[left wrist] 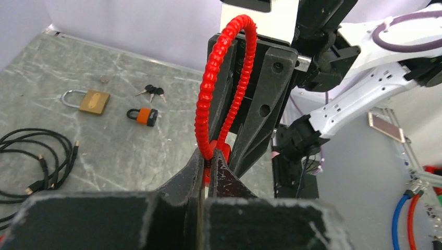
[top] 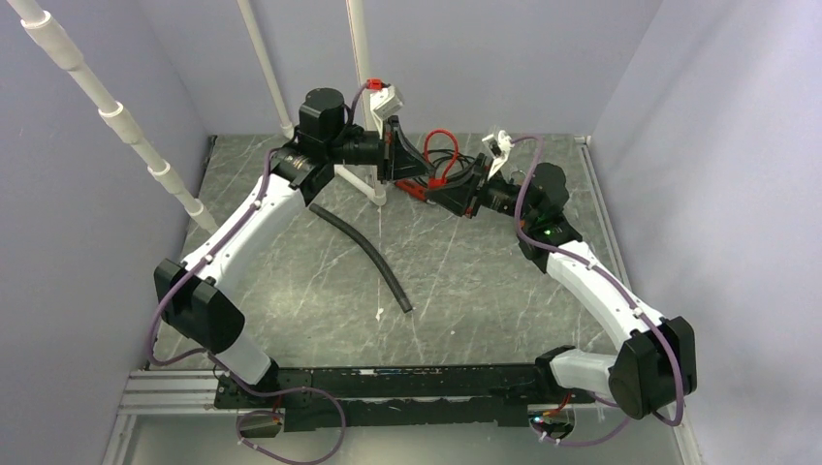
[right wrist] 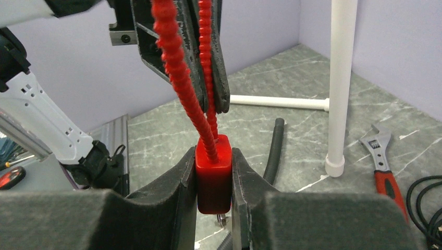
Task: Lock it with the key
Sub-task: Lock the lock.
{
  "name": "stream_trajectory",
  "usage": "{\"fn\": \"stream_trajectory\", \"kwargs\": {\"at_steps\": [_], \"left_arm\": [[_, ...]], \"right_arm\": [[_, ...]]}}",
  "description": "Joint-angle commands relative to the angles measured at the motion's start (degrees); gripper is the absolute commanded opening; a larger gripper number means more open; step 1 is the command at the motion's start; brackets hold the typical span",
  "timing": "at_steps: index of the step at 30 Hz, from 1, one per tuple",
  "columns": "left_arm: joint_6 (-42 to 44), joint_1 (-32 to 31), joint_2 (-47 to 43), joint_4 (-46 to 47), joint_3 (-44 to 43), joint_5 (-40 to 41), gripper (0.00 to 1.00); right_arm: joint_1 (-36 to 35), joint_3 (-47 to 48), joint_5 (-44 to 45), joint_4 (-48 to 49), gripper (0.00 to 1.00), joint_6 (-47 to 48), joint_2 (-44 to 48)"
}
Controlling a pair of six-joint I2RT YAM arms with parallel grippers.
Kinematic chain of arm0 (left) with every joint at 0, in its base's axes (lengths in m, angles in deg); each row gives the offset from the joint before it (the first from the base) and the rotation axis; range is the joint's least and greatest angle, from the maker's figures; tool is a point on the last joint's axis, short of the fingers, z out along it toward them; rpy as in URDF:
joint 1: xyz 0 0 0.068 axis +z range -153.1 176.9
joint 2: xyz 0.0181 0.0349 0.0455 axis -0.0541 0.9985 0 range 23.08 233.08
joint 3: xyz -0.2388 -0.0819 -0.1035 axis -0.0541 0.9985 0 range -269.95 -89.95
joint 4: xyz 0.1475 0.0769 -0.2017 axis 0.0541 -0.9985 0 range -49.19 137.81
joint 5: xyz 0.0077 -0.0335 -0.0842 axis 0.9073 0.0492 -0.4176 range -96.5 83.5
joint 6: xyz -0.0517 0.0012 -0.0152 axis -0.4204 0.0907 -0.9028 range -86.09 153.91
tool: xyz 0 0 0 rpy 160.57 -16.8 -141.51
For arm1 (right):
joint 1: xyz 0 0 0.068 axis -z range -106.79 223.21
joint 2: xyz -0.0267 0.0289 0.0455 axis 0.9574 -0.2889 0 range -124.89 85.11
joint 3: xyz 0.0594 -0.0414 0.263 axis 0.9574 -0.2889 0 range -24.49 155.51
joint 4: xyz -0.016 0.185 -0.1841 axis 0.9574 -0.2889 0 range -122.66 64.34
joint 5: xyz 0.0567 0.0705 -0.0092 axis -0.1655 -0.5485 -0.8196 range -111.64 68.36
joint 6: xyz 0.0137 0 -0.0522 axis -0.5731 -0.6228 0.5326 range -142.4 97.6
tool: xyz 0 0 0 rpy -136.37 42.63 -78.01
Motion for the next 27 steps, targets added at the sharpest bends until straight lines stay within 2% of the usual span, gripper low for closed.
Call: {"fn": "stream_trajectory", "kwargs": {"at_steps": [1,5,6,8,10,14,18,21,23,27], "left_arm": [[9.39,-4.32,0.45,-17.17,-0.45,-0.35,0.0],[-5.23,-0.12,0.57,-6.84,4.11,-7.51,0.0],[-3.96,-0.02,0.59,-6.47,4.11,-8.09,0.0],[3.16,-1.59,1.15,-12.8,0.95,-6.35,0.0],[4.22,-2.0,2.74,-14.75,-2.15,-6.79,0.0],[11.1,-1.32,6.3,-23.32,-10.79,-6.55,0.0],[9.34,0.21,6.05,-20.65,-11.33,-7.05,0.0],[8.48,0.44,5.69,-19.02,-10.17,-9.14,0.01],[4.8,1.12,4.93,-15.65,-8.12,-10.61,0.22],[-6.41,4.23,2.6,0.69,-3.05,-12.14,0.48]], "right_arm": [[-0.72,5.99,1.09,8.94,0.0,-0.65,0.25],[-0.53,5.67,1.96,8.69,0.0,1.6,1.27],[-0.42,5.62,1.91,8.84,0.0,1.6,1.28],[-0.49,6.15,0.53,8.58,0.0,1.29,0.49],[-0.5,7.35,-2.14,7.66,0.0,1.12,-0.79],[-0.46,9.63,-5.74,-2.76,0.02,8.05,-1.84],[-0.06,8.05,-8.18,-10.54,0.02,14.02,-0.69],[0.16,6.07,-7.42,-8.74,0.0,13.27,0.54],[0.45,4.98,-5.81,-5.32,0.0,11.39,1.34],[1.26,3.89,-5.24,-1.78,0.0,7.84,1.29]]}}
